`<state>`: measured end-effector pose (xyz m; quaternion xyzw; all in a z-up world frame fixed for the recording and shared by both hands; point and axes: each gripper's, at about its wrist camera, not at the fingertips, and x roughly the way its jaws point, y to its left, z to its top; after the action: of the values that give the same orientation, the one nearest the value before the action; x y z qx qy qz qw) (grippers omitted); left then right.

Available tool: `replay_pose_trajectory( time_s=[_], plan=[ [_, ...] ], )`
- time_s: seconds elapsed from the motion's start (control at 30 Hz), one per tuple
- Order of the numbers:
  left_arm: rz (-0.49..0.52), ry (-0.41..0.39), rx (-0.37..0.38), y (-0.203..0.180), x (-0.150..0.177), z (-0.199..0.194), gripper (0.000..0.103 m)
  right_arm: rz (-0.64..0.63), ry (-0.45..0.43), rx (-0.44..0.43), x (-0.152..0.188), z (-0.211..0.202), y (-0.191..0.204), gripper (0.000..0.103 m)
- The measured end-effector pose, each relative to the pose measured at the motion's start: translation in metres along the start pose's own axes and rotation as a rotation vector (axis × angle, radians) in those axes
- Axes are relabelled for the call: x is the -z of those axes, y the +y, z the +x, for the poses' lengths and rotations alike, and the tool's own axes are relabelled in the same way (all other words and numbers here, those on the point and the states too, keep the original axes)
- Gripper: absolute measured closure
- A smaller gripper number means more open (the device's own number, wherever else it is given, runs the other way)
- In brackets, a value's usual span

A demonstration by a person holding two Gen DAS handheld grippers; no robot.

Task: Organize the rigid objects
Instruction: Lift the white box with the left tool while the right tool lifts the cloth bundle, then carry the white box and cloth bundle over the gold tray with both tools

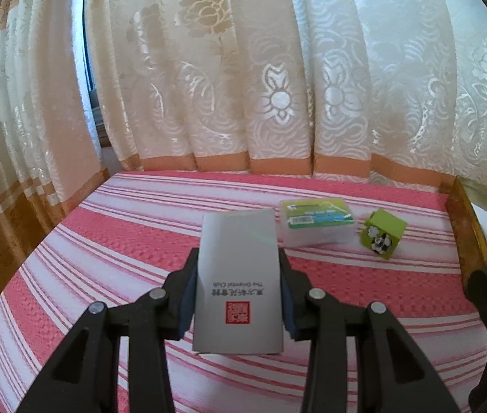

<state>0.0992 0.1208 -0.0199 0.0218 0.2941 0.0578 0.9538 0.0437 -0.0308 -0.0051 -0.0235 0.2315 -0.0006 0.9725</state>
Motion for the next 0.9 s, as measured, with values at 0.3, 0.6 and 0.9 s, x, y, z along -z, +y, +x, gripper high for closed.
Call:
replay_pose_trajectory(
  time_s=[0.3,0.6,0.9],
  plan=[
    [-0.003,-0.007,0.014,-0.004,0.001,-0.004,0.063,0.017,-0.034,-0.013,0.002,-0.005,-0.003,0.037],
    [0.026,-0.026,0.037,-0.015,0.003,-0.011,0.063,-0.006,-0.084,0.029,0.003,-0.013,-0.005,0.037],
    [0.048,-0.042,0.051,-0.024,0.004,-0.016,0.063,-0.034,-0.101,0.028,0.005,-0.018,-0.007,0.037]
  ],
)
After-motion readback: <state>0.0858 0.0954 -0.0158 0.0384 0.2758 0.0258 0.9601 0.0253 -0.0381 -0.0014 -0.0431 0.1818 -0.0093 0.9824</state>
